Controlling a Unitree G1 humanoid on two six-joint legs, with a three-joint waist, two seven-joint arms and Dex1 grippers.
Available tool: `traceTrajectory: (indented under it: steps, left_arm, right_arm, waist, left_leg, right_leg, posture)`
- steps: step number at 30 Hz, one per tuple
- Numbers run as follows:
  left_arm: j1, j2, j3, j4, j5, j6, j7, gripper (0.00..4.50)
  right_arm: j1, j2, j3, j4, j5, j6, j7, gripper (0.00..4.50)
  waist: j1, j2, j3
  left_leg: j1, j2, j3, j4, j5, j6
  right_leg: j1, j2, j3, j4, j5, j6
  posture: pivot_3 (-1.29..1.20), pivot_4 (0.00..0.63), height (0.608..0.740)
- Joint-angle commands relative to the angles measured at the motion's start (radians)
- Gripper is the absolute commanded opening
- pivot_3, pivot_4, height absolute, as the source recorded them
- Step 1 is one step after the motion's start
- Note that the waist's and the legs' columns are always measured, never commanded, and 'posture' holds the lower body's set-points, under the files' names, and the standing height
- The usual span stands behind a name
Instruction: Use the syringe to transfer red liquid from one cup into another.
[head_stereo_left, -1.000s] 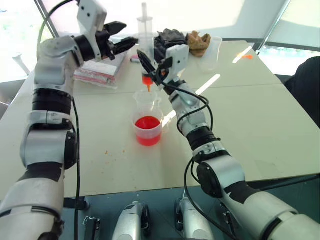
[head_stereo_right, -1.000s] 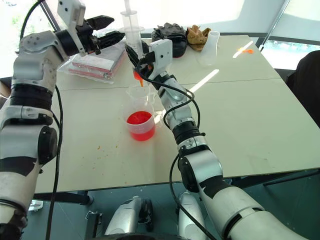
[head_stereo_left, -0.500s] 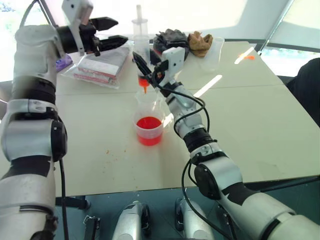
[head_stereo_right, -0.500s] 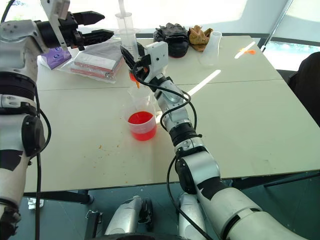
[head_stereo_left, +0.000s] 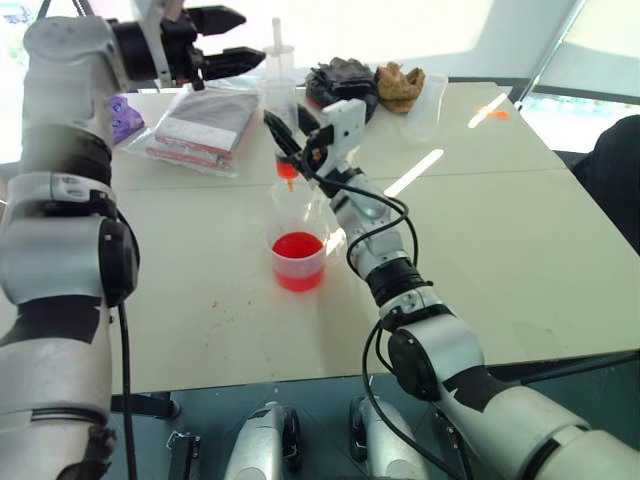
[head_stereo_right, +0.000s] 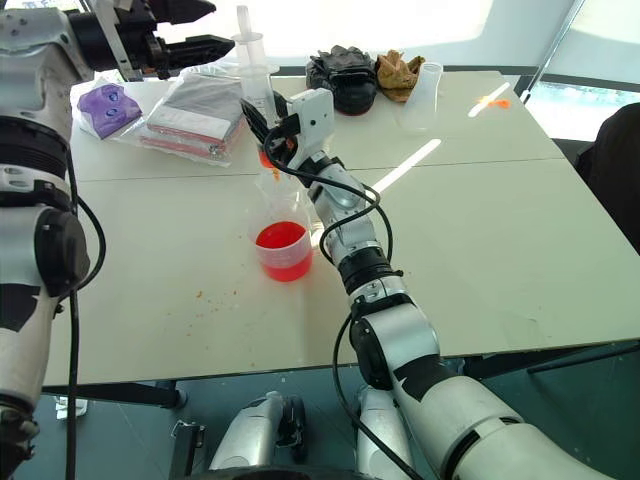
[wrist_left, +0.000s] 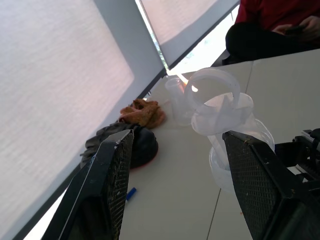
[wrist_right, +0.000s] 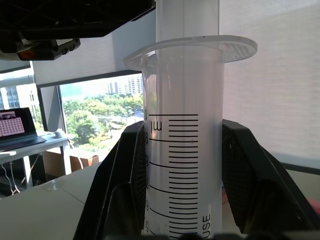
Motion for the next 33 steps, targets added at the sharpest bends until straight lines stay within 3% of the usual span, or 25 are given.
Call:
traceTrajectory:
  steps: [1,9,23,33]
  left_arm:
    - [-0.075,0.030,0.036,-0.017,-0.012,-0.029,0.006,2.98]
    - [-0.072,0.082,0.045,-0.028,-0.019,0.006,-0.043,2.98]
    - [-0.049,0.020,0.022,0.000,0.029,-0.044,-0.016,2.98]
    - [-0.065,0.038,0.027,0.034,0.035,-0.058,-0.007,2.98]
  right_arm:
    - [0.007,0.011,0.015,-0.019,-0.010,-0.001,0.008,1.50]
    - [0.005,0.007,0.007,-0.018,-0.002,0.009,0.010,1.50]
    - [0.010,0.015,0.005,-0.025,-0.001,0.011,0.008,1.50]
    - [0.008,0.011,0.001,-0.026,0.000,0.009,0.002,1.50]
  waist:
    - [0.000,0.000,0.000]
    - [-0.001,0.000,0.000]
    - [0.000,0.000,0.000]
    - [0.001,0.000,0.000]
  left_leg:
    - [0.000,0.000,0.000,0.000,0.000,0.000]
    - [0.000,0.000,0.000,0.000,0.000,0.000]
    - [0.000,0.000,0.000,0.000,0.000,0.000]
    - [0.000,0.000,0.000,0.000,0.000,0.000]
  right_leg:
    - [0.000,0.000,0.000,0.000,0.000,0.000]
    - [0.000,0.000,0.000,0.000,0.000,0.000]
    - [0.000,0.000,0.000,0.000,0.000,0.000]
    - [0.000,0.000,0.000,0.000,0.000,0.000]
  posture:
    - [0.00,0.150,0.740]
    - [0.00,0.150,0.740]
    - [0.00,0.150,0.740]
    - [0.00,0.150,0.740]
